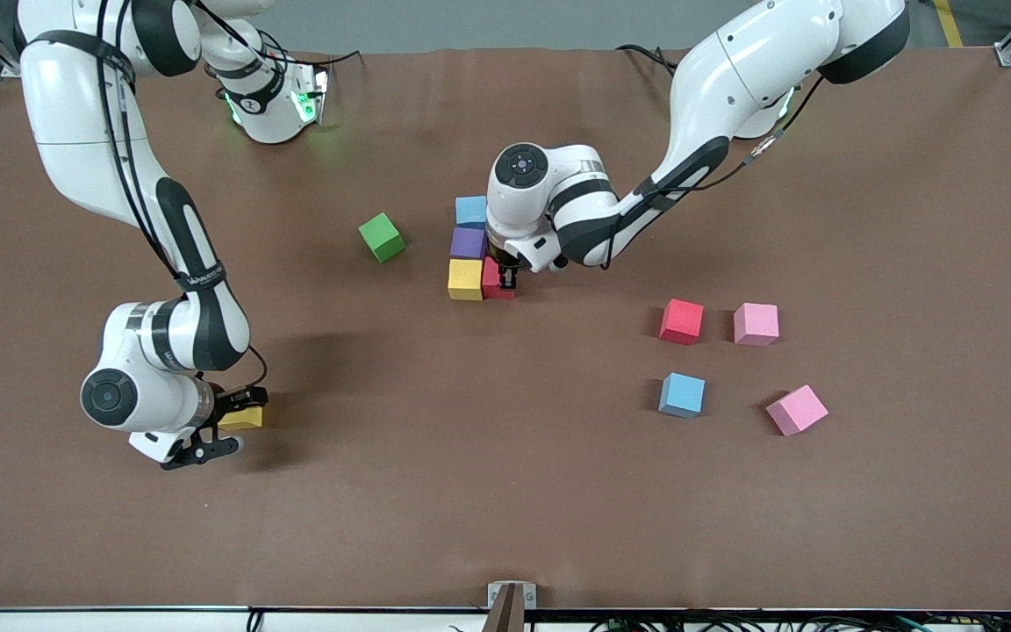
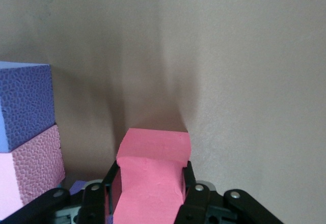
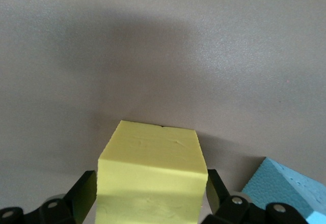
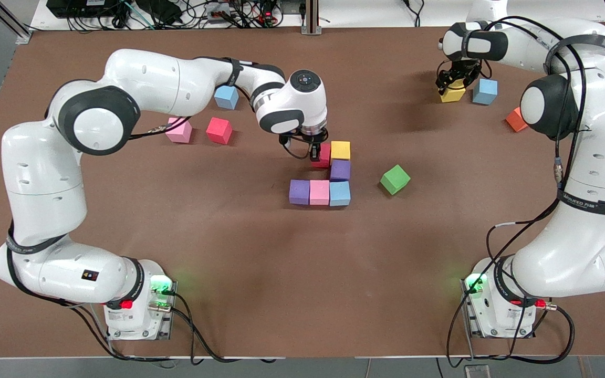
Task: Arrange 11 blocks into digit 3
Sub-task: 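Open the left gripper to release the red cube beside the yellow cube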
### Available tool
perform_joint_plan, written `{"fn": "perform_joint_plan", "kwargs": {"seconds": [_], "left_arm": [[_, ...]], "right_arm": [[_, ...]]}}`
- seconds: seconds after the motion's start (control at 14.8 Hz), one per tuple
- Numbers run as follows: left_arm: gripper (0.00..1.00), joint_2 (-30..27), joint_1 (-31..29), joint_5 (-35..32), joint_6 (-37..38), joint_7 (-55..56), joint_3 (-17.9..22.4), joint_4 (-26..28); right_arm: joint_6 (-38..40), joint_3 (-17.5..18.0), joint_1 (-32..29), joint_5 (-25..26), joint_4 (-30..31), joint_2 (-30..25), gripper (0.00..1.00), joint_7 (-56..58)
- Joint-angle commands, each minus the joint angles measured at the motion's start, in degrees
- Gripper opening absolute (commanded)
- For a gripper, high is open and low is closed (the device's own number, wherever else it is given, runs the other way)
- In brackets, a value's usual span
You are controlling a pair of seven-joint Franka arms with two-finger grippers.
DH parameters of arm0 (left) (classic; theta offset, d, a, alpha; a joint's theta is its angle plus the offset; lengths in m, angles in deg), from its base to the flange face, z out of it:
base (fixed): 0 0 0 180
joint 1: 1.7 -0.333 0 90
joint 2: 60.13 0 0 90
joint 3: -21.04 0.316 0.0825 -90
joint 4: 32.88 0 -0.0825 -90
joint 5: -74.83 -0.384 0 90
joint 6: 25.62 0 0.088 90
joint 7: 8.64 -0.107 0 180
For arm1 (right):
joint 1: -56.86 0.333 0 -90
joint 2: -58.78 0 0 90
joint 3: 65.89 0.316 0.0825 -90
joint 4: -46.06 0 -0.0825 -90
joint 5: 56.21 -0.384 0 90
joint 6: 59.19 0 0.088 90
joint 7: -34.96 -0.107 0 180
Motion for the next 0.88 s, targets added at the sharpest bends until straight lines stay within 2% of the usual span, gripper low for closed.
{"fn": "perform_joint_plan", "kwargs": {"seconds": [0.0, 0.27, 0.41, 0.61, 0.74, 0.81], "left_arm": [[0.4, 0.04, 1.55, -2.5, -0.45, 18.74, 0.34, -0.1], [0.4, 0.04, 1.38, -2.5, -0.45, 18.74, 0.34, -0.18], [0.41, 0.04, 1.29, -2.5, -0.45, 18.74, 0.34, -0.18], [0.46, 0.13, 1.29, -2.5, -0.36, 18.74, 0.34, -0.71], [0.65, 0.13, 1.2, -2.5, -0.36, 18.04, 0.43, -0.8], [0.92, 0.13, 0.94, -2.59, -0.36, 18.04, 0.34, -0.8]], "right_arm": [[0.18, 0.64, -0.76, -1.15, 1.4, -1.41, 0.91, -0.3], [0.18, 0.64, -0.58, -1.15, 1.31, -1.41, 0.89, -0.48], [0.18, 0.64, -0.5, -1.15, 1.13, -1.76, 0.92, -0.39], [1.67, 0.64, -0.41, -1.15, 0.96, -2.38, 0.92, -0.39], [1.76, 0.64, -0.41, -1.15, 1.04, -2.29, 0.92, -0.48], [1.77, 0.64, -0.41, -1.15, 1.13, -2.29, 0.91, -0.39]]}}
